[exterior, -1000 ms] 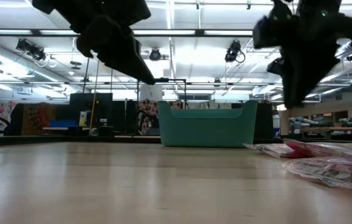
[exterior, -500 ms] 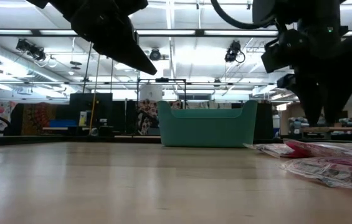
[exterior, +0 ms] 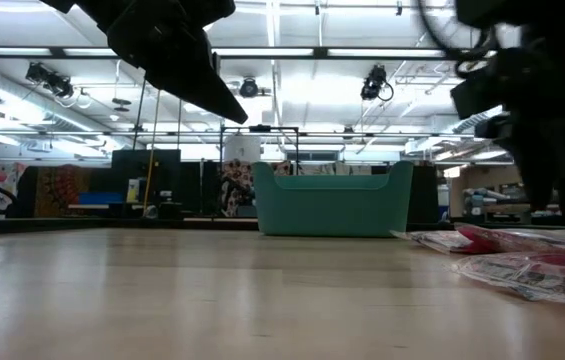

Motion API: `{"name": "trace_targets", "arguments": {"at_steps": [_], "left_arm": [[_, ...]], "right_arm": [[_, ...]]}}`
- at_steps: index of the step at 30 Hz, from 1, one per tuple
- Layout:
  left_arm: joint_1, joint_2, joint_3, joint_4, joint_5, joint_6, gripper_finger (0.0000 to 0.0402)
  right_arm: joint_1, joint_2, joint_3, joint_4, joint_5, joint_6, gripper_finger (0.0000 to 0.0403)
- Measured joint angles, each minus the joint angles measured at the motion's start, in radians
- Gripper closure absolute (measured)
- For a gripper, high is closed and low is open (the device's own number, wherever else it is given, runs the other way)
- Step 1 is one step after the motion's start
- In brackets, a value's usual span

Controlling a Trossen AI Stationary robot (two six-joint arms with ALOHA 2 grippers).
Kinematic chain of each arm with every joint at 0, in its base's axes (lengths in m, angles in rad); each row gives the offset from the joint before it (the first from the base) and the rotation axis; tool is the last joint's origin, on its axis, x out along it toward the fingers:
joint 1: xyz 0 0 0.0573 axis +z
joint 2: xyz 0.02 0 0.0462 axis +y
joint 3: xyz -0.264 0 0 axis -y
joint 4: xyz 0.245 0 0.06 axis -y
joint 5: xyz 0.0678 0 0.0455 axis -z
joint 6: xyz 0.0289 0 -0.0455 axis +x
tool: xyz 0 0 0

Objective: Sort popcorn bags into baskets
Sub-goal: Put the red popcorn bag into the blue bin

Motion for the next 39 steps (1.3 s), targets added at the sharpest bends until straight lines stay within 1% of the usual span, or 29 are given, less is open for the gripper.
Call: {"name": "trace_targets", "arguments": {"at_steps": [7,11,13,19,25,29,32,35,39], "left_arm": [[0.000,0.000,0.000,-0.002,0.000,0.000,0.0354],[0.000,0.001,0.000,-0.004,0.000,0.000,0.0354],[0.000,0.001,0.000,-0.005,0.000,0.000,0.0354],[0.000,0.001,0.000,-0.011,0.000,0.000,0.0354],[0.000,0.001,0.000,-0.014,0.000,-0.001,0.0354],[0.000,0.001,0.000,-0.019,0.000,-0.001,0.0354],[0.000,0.001,0.000,-0.021,0.000,-0.001,0.0354],[0.000,0.001,0.000,-0.022,0.000,-0.001,0.0354],[0.000,0.001,0.000,-0.022,0.000,-0.001,0.0354]], "right_arm": [[0.151,0.010,0.002,0.043,0.095,0.133,0.0231],[0.218,0.035,0.002,0.087,0.149,0.178,0.0218],[0.245,0.061,0.002,0.107,0.156,0.192,0.0209],[0.300,0.154,0.015,0.106,0.180,0.243,0.0180],[0.329,0.208,0.027,0.093,0.216,0.253,0.0176],[0.335,0.218,0.026,0.086,0.242,0.253,0.0188],[0.338,0.217,0.024,0.088,0.258,0.239,0.0208],[0.337,0.217,0.024,0.089,0.262,0.215,0.0241],[0.335,0.220,0.019,0.070,0.269,0.197,0.0300]]}}
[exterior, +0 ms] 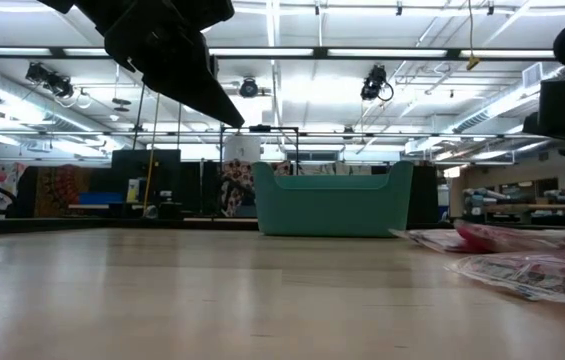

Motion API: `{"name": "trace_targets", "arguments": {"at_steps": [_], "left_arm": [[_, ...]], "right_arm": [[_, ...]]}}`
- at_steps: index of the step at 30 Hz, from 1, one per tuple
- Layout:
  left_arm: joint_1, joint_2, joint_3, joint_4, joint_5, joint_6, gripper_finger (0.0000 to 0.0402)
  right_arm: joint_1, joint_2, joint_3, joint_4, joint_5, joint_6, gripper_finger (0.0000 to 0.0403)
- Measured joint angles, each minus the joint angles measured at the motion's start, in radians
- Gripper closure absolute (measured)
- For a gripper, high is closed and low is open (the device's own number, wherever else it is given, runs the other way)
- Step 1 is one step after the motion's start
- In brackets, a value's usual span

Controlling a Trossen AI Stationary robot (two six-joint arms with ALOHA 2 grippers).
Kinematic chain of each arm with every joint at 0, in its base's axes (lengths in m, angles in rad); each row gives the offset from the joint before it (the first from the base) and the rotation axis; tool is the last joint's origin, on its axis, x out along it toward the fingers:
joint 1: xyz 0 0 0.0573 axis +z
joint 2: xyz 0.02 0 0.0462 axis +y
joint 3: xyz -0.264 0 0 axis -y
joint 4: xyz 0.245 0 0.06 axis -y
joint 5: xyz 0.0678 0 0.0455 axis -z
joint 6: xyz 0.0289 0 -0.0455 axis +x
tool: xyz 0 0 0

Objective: Sort popcorn bags into baskets
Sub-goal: Put the red popcorn bag into the blue bin

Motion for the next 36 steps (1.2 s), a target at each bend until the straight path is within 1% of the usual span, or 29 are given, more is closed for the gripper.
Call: {"name": "trace_targets", "arguments": {"at_steps": [6,8,11,13,19,24,28,32,36], "left_arm": [[-0.001,0.000,0.000,0.000,0.000,0.000,0.0354],[-0.001,0.000,0.000,-0.001,0.000,0.000,0.0354],[-0.001,0.000,0.000,-0.001,0.000,-0.001,0.0354],[-0.001,0.000,0.000,-0.001,0.000,-0.001,0.0354],[-0.001,0.000,0.000,0.000,0.000,-0.011,0.0354],[-0.001,0.000,0.000,-0.001,0.000,-0.039,0.0354],[-0.001,0.000,0.000,-0.001,0.000,-0.042,0.0354],[-0.001,0.000,0.000,-0.001,0.000,-0.076,0.0354],[-0.001,0.000,0.000,-0.003,0.001,-0.105,0.0354]], "right_arm": [[-0.001,0.000,0.009,-0.002,-0.012,-0.002,0.0382],[-0.004,0.001,0.027,-0.016,-0.017,-0.014,0.0395],[-0.015,0.001,0.077,-0.069,-0.014,-0.033,0.0393],[-0.024,0.001,0.119,-0.118,0.005,-0.053,0.0392],[-0.062,0.001,0.261,-0.242,0.128,-0.158,0.0398],[-0.119,0.000,0.354,-0.320,0.249,-0.255,0.0396],[-0.187,-0.001,0.392,-0.333,0.331,-0.350,0.0396],[-0.275,-0.001,0.400,-0.332,0.391,-0.442,0.0396],[-0.354,-0.001,0.400,-0.313,0.478,-0.539,0.0396]]}}
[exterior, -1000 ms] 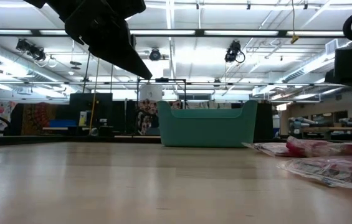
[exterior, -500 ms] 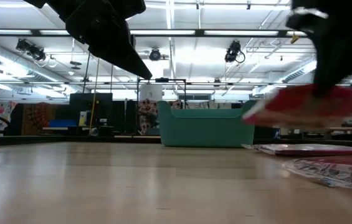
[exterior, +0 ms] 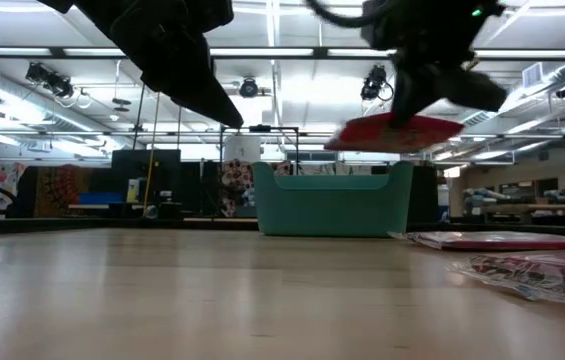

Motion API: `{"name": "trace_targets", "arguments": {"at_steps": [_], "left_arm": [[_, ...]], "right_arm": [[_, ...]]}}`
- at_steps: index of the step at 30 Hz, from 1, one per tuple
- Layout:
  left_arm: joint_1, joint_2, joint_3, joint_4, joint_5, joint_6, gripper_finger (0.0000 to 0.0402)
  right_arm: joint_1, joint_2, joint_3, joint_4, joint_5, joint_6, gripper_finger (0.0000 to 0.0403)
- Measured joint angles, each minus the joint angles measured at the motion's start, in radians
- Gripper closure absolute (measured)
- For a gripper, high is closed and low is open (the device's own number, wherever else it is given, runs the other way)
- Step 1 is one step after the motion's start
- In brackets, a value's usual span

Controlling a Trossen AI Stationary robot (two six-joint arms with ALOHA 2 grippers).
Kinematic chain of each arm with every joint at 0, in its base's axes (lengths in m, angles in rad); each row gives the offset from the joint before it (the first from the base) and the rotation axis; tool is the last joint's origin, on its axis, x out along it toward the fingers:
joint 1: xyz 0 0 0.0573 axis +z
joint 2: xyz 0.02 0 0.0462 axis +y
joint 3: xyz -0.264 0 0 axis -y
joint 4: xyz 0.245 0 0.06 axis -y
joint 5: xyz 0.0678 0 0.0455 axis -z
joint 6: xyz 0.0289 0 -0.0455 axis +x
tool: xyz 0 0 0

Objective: Sort popcorn bags into baskets
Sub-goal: Put the red popcorn bag into the blue bin

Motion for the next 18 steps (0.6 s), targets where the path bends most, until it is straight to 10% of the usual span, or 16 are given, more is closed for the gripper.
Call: {"name": "trace_targets", "arguments": {"at_steps": [18], "left_arm": [[-0.011,0.000,0.001,-0.061,-0.011,-0.013,0.0354]], "right_arm": [[-0.345,0.000,0.000,0.426,-0.047,-0.580,0.0396]]}}
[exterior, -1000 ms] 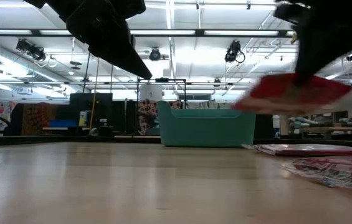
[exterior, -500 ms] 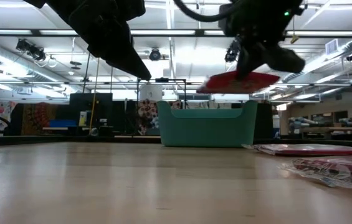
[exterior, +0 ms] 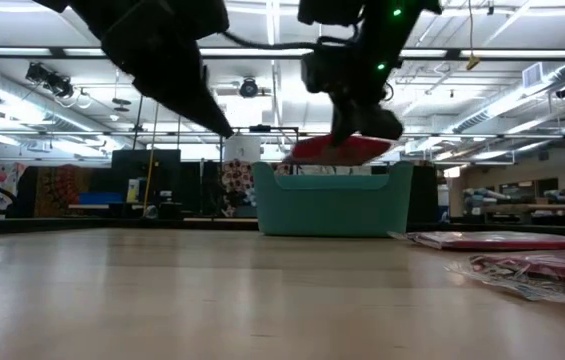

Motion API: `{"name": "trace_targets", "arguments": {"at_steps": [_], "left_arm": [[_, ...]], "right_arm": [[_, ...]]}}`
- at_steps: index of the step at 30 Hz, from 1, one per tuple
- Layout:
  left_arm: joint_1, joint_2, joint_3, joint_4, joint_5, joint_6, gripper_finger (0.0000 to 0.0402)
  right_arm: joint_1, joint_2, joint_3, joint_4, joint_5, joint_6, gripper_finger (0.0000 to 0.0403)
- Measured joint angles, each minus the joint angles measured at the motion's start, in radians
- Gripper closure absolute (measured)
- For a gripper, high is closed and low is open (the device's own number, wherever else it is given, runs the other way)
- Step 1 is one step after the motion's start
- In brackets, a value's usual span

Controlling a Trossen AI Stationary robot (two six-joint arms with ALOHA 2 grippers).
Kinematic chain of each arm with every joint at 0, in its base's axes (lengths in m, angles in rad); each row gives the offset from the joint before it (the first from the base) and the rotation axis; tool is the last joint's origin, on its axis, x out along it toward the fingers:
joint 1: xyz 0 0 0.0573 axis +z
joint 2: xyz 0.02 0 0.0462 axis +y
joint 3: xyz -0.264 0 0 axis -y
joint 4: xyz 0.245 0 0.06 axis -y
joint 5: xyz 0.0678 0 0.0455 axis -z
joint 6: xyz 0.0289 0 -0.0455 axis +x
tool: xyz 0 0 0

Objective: Sort popcorn bags into baskets
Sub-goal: Put the red popcorn bag into the blue bin

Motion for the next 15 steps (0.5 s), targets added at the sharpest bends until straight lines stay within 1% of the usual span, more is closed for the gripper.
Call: {"name": "trace_targets", "arguments": {"at_steps": [4,9,12,15], "left_arm": [[-0.015,0.000,0.000,-0.085,-0.027,-0.048,0.0354],[-0.046,0.000,0.000,-0.155,-0.045,-0.090,0.0354],[-0.068,0.000,0.000,-0.153,-0.044,-0.090,0.0354],[-0.079,0.000,0.000,-0.153,-0.044,-0.095,0.0354]], "right_arm": [[-0.080,0.000,0.000,0.106,-0.086,-0.100,0.0395],[-0.168,0.000,0.000,0.201,-0.153,-0.172,0.0395],[-0.225,0.000,0.000,0.236,-0.248,-0.192,0.0394],[-0.281,0.001,0.000,0.245,-0.354,-0.193,0.0383]]}}
